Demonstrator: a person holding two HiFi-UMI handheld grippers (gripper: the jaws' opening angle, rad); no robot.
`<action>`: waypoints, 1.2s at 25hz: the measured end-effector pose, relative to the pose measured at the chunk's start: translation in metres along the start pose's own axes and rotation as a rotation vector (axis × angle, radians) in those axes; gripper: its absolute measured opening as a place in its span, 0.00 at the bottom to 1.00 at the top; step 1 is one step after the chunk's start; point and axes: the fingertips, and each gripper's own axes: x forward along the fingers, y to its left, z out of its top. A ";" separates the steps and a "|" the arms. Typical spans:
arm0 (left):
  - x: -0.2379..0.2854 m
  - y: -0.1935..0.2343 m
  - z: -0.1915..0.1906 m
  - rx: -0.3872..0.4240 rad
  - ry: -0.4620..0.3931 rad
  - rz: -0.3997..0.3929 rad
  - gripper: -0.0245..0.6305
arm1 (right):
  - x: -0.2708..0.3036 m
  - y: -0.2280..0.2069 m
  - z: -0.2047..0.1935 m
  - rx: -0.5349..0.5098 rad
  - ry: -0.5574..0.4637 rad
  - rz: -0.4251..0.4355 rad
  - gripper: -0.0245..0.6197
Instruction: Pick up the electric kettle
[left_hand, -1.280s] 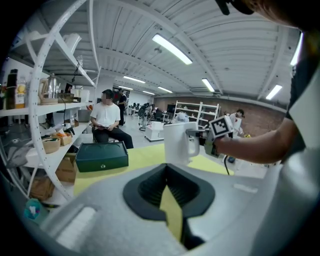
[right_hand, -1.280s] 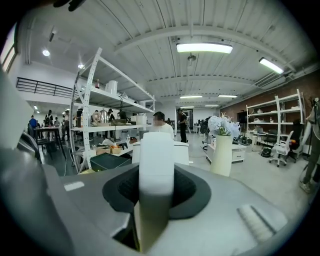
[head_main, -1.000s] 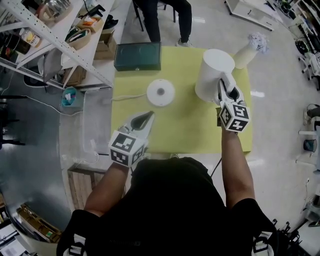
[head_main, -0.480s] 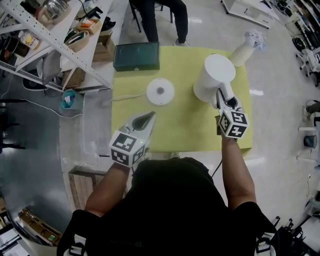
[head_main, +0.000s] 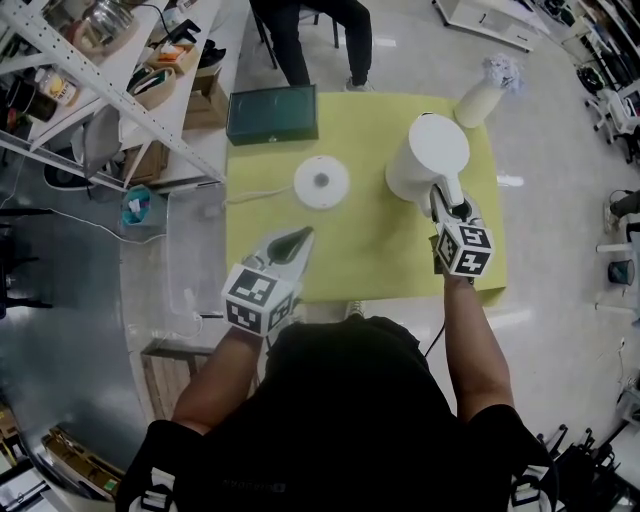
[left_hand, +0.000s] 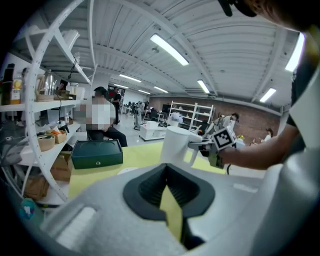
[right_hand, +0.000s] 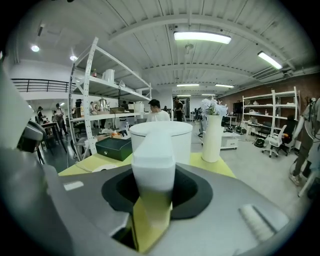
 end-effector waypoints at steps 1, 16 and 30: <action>-0.001 0.000 0.000 0.000 -0.001 -0.001 0.04 | 0.000 0.000 0.000 0.000 0.000 -0.001 0.25; -0.031 0.010 -0.002 0.023 -0.009 -0.023 0.04 | -0.014 0.001 -0.009 0.071 0.010 -0.078 0.29; -0.068 0.014 -0.015 0.050 -0.022 -0.068 0.04 | -0.063 0.031 -0.029 0.115 0.000 -0.160 0.15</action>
